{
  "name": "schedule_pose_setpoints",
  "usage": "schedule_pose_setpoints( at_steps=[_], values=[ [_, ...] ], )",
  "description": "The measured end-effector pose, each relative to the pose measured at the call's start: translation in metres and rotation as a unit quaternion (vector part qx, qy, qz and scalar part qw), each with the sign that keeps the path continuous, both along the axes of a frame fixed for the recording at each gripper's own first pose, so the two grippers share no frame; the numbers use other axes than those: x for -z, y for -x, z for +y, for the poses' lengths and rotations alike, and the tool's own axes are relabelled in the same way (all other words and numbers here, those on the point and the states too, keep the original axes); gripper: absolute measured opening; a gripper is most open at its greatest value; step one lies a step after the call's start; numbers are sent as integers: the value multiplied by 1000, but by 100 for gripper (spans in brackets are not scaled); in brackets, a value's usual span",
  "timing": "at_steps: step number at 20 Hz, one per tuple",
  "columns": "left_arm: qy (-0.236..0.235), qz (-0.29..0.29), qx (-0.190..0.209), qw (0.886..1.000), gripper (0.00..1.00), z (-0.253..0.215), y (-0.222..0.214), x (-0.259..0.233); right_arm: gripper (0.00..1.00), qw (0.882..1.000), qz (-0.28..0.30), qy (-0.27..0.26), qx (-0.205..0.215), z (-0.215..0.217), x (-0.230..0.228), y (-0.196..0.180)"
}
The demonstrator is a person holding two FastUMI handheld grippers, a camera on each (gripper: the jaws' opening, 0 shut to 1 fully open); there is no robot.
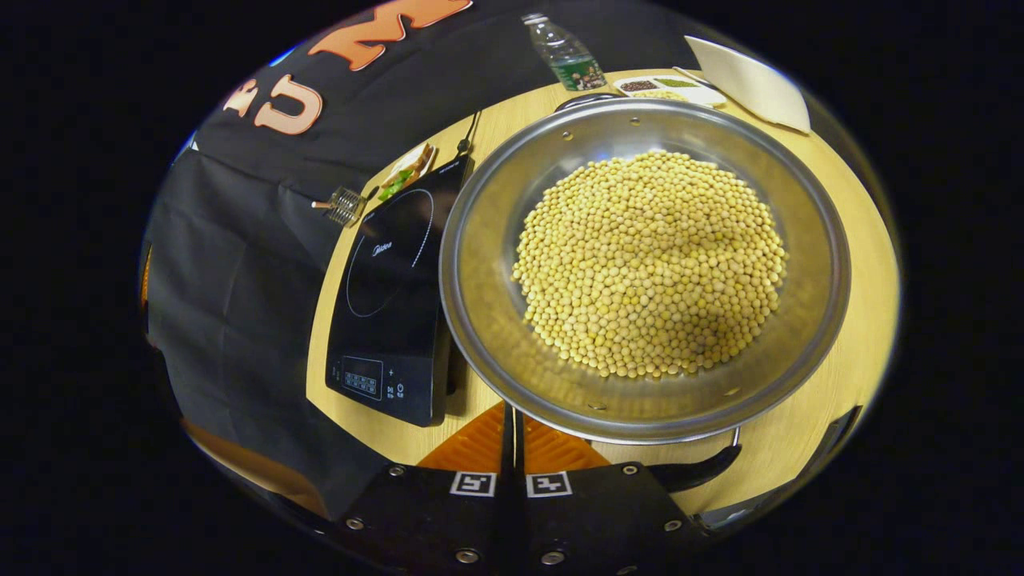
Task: First push the handle of the pot to place it horizontally, then grasp the pot with both hands and set it on the induction cooktop.
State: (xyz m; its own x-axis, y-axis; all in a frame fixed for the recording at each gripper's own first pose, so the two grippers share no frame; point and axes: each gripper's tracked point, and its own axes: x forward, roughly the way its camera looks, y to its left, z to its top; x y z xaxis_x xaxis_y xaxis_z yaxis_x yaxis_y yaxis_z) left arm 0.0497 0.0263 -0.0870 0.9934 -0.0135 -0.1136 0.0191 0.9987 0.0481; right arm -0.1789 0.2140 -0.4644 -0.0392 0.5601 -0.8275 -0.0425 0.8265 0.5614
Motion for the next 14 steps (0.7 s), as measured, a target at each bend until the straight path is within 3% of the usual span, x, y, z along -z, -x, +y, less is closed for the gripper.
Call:
schedule_pose_setpoints(
  at_steps=[5, 14],
  values=[
    [-8, 16, 8, 1000, 97, -12, -3, 15, 0, 999, -29, 34, -1, -35, 10, -9],
    [-24, 14, 7, 1000, 98, -14, -5, 23, 0, 997, -31, 68, -5, -71, 20, -21]
  ],
)
